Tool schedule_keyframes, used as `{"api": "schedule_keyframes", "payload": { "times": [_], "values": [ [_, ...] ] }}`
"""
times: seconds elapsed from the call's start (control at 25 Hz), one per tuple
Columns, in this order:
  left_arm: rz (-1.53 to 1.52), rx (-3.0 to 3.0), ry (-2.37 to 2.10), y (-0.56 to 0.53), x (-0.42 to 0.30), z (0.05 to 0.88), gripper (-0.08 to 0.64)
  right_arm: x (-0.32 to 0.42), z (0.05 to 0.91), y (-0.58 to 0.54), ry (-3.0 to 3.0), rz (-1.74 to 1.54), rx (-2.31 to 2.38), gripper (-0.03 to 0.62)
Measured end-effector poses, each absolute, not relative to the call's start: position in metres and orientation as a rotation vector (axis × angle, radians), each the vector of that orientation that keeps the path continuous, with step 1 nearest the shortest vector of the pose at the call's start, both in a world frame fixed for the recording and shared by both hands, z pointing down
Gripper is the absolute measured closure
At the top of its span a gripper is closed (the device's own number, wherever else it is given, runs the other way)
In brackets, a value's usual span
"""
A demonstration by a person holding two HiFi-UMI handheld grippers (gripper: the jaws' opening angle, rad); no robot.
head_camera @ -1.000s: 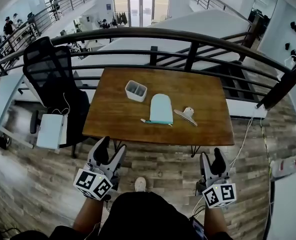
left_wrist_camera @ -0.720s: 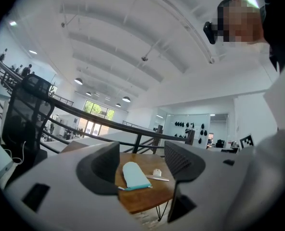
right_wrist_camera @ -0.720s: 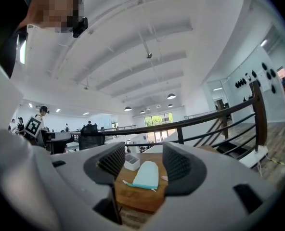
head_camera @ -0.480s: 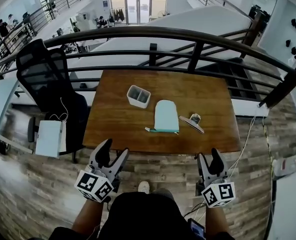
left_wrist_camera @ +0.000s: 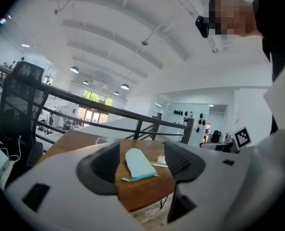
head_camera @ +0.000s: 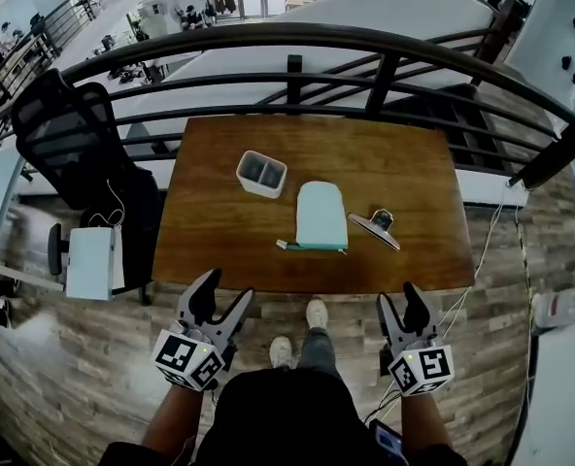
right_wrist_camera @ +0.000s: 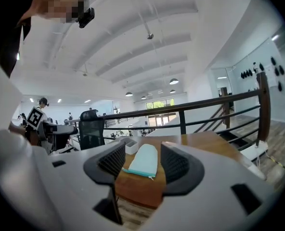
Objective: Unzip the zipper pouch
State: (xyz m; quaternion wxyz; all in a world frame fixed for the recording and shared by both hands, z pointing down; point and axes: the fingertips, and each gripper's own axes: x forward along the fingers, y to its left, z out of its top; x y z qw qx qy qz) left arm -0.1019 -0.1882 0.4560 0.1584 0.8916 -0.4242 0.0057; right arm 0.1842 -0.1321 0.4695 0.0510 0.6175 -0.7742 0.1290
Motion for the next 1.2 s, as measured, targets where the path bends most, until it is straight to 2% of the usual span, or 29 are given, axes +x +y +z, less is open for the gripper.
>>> {"api": "schedule_keyframes", "payload": {
  "times": [0.44, 1.2],
  "values": [
    [0.273, 2.666, -1.095, -0.234, -0.033, 0.497, 0.278, 0.206, 0.484, -0.175, -2.365, 0.427, 1.764, 0.376],
    [1.054, 2.805, -0.602, -0.282, 0.078, 0.637, 0.278, 0.269, 0.526, -0.179, -2.238, 0.639, 1.779, 0.421]
  ]
}}
